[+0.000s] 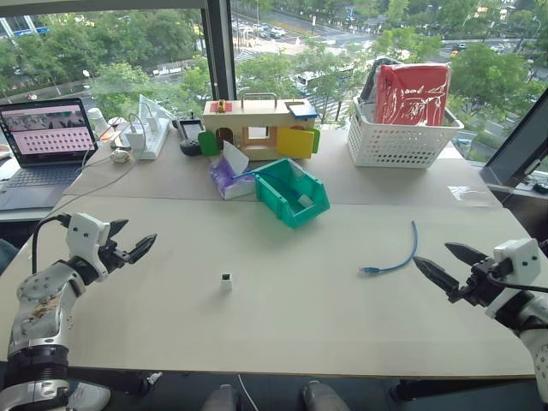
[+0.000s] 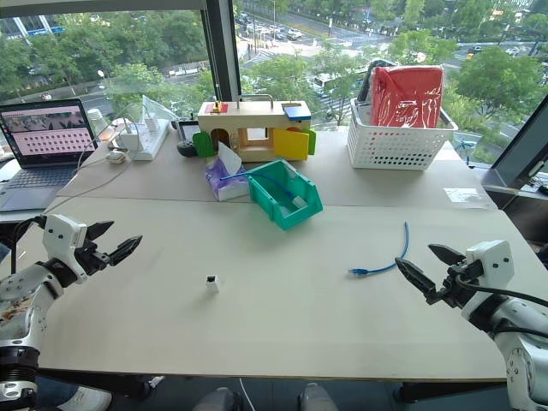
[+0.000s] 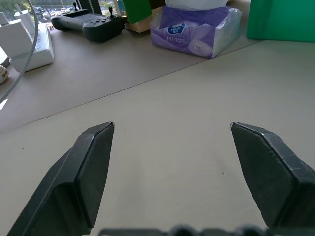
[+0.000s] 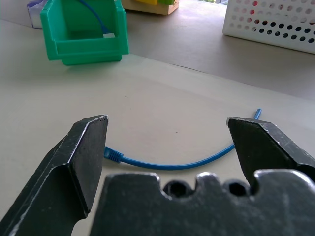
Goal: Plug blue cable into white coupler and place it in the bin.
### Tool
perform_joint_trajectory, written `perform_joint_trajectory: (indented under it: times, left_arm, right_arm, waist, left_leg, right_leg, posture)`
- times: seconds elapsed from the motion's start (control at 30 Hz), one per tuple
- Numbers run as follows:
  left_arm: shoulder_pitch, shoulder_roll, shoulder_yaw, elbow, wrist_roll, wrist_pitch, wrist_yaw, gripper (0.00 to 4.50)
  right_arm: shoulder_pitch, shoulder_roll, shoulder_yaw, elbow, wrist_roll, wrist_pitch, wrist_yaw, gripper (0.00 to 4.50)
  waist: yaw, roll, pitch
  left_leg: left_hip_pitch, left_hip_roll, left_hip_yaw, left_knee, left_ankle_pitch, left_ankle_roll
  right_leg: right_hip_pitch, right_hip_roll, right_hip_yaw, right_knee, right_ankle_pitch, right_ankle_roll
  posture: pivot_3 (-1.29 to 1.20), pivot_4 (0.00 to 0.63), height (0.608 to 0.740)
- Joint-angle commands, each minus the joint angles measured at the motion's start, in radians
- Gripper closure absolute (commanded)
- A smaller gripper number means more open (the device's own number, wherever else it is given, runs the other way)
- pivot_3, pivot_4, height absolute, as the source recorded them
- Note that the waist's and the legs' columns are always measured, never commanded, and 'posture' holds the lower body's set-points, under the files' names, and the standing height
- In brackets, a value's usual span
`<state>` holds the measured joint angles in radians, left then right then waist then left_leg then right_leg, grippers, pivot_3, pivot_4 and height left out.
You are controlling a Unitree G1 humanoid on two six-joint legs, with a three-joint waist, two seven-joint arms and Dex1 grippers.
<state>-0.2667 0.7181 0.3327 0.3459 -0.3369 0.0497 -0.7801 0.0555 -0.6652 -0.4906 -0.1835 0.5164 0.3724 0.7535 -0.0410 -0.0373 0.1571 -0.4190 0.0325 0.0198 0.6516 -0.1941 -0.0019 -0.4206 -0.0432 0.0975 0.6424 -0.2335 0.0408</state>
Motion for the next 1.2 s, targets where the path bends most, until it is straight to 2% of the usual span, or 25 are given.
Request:
perform_joint_trajectory:
  times: [0.03, 0.13, 0.2, 0.27, 0.4, 0.53, 0.63, 0.77, 0.97, 1.0, 1.03, 1.2]
  left_arm:
    - [-0.021, 0.023, 0.023, -0.057, -0.06, 0.04, -0.053, 0.44]
    - [-0.067, 0.056, 0.023, -0.125, -0.183, 0.144, -0.193, 0.44]
    - [-0.087, 0.103, 0.001, -0.186, -0.239, 0.216, -0.301, 0.44]
    - [-0.097, 0.135, -0.012, -0.229, -0.273, 0.265, -0.366, 0.44]
    - [-0.062, 0.204, -0.025, -0.32, -0.313, 0.362, -0.442, 0.44]
    - [-0.035, 0.249, -0.024, -0.401, -0.325, 0.415, -0.465, 0.44]
    - [-0.029, 0.252, -0.014, -0.44, -0.334, 0.441, -0.458, 0.44]
    - [0.008, 0.266, -0.01, -0.422, -0.293, 0.407, -0.474, 0.44]
    - [0.007, 0.256, 0.001, -0.444, -0.307, 0.419, -0.467, 0.44]
    - [0.003, 0.252, -0.004, -0.445, -0.306, 0.418, -0.466, 0.44]
    - [-0.001, 0.246, -0.012, -0.445, -0.302, 0.412, -0.468, 0.44]
    - [-0.05, 0.204, -0.053, -0.451, -0.297, 0.397, -0.452, 0.44]
  right_arm:
    - [-0.024, -0.03, -0.03, -0.016, 0.033, 0.006, 0.015, 0.04]
    - [-0.104, -0.116, 0.036, 0.03, 0.021, 0.028, 0.098, 0.04]
    - [-0.201, -0.191, 0.18, 0.127, -0.086, -0.033, 0.191, 0.04]
    - [-0.297, -0.218, 0.274, 0.221, -0.144, -0.069, 0.247, 0.04]
    - [-0.458, -0.22, 0.383, 0.411, -0.212, -0.165, 0.347, 0.04]
    - [-0.526, -0.206, 0.482, 0.524, -0.257, -0.214, 0.463, 0.04]
    - [-0.557, -0.198, 0.549, 0.624, -0.337, -0.314, 0.499, 0.04]
    - [-0.601, -0.159, 0.571, 0.711, -0.353, -0.349, 0.521, 0.04]
    - [-0.625, -0.129, 0.615, 0.801, -0.402, -0.388, 0.556, 0.04]
    - [-0.633, -0.123, 0.621, 0.821, -0.414, -0.397, 0.556, 0.54]
    - [-0.639, -0.118, 0.624, 0.839, -0.422, -0.403, 0.56, 0.71]
    - [-0.672, -0.1, 0.609, 0.875, -0.412, -0.381, 0.577, 2.46]
  waist:
    - [0.0, 0.0, 0.0]
    - [-0.003, 0.0, 0.0]
    - [-0.007, -0.001, 0.001]
    - [-0.013, -0.002, 0.001]
    - [-0.017, 0.0, 0.001]
    - [-0.015, 0.0, 0.002]
    - [-0.01, -0.001, 0.002]
    - [-0.006, 0.0, 0.002]
    - [-0.005, 0.0, 0.002]
    - [-0.006, 0.0, 0.002]
    - [-0.007, 0.0, 0.002]
    - [-0.006, 0.0, 0.002]
  left_leg:
    - [0.0, 0.0, 0.0, 0.0, 0.0, 0.0]
    - [0.0, 0.0, 0.0, 0.0, 0.0, 0.0]
    - [-0.001, 0.001, 0.001, 0.003, 0.0, 0.0]
    - [0.0, 0.002, 0.001, 0.004, 0.0, 0.0]
    - [0.001, 0.002, 0.002, 0.004, 0.0, 0.0]
    - [-0.001, 0.001, 0.002, 0.002, 0.0, 0.0]
    - [-0.002, 0.001, 0.001, 0.002, 0.0, 0.0]
    - [-0.001, 0.0, 0.001, 0.002, 0.0, 0.0]
    - [-0.001, 0.001, 0.001, 0.002, 0.0, 0.0]
    - [-0.001, 0.001, 0.001, 0.002, 0.0, 0.0]
    - [0.0, 0.001, 0.002, 0.002, 0.0, 0.0]
    - [0.003, 0.001, 0.002, 0.002, 0.0, 0.0]
  right_leg:
    - [0.0, 0.0, 0.0, 0.0, 0.0, 0.0]
    - [0.0, 0.0, 0.0, 0.0, 0.0, 0.0]
    - [-0.001, 0.0, 0.0, 0.0, 0.0, 0.0]
    - [0.0, 0.001, -0.001, 0.001, -0.001, 0.002]
    - [0.001, 0.001, 0.0, 0.002, -0.003, 0.002]
    - [-0.002, 0.001, 0.0, 0.002, -0.003, 0.0]
    - [-0.003, 0.001, 0.0, 0.002, -0.001, -0.003]
    - [-0.002, 0.0, 0.0, 0.002, -0.001, -0.002]
    - [-0.003, 0.0, 0.0, 0.002, -0.001, -0.003]
    - [-0.002, 0.001, 0.0, 0.002, -0.001, -0.003]
    - [-0.002, 0.0, 0.0, 0.002, -0.001, -0.003]
    - [0.001, 0.001, 0.0, 0.003, -0.001, -0.003]
  posture:
    - [0.0, 0.15, 0.739]
    - [0.0, 0.15, 0.739]
    - [0.0, 0.15, 0.739]
    - [0.0, 0.15, 0.739]
    - [0.0, 0.15, 0.739]
    - [0.0, 0.15, 0.739]
    - [0.0, 0.15, 0.739]
    - [0.0, 0.15, 0.739]
    - [0.0, 0.15, 0.739]
    - [0.0, 0.15, 0.739]
    - [0.0, 0.15, 0.739]
    - [0.0, 0.15, 0.739]
